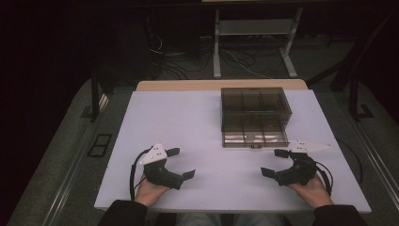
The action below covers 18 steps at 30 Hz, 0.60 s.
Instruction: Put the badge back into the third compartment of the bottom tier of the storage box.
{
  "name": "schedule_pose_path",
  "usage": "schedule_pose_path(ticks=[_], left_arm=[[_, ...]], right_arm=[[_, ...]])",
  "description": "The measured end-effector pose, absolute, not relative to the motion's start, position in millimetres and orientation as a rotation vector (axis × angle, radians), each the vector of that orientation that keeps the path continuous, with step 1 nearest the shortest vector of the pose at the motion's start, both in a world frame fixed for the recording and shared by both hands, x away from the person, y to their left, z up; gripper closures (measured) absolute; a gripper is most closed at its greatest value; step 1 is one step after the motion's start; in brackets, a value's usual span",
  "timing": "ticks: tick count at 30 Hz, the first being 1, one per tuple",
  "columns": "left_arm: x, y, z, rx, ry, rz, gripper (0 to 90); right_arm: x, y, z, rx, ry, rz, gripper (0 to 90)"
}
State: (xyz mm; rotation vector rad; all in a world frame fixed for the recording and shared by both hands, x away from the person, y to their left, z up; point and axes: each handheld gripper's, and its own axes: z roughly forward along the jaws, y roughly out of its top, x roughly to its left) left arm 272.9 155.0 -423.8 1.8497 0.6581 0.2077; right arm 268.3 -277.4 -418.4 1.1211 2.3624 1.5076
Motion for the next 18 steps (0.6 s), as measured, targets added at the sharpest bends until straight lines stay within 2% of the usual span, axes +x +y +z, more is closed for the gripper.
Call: schedule_pose_path(ticks=[18], left_arm=[[272.2, 154.7, -424.6, 1.863, 0.665, 0.212, 0.0]], right_arm=[[265.9, -276.5, -417.2, 1.123, 2.364, 1.509, 0.4]])
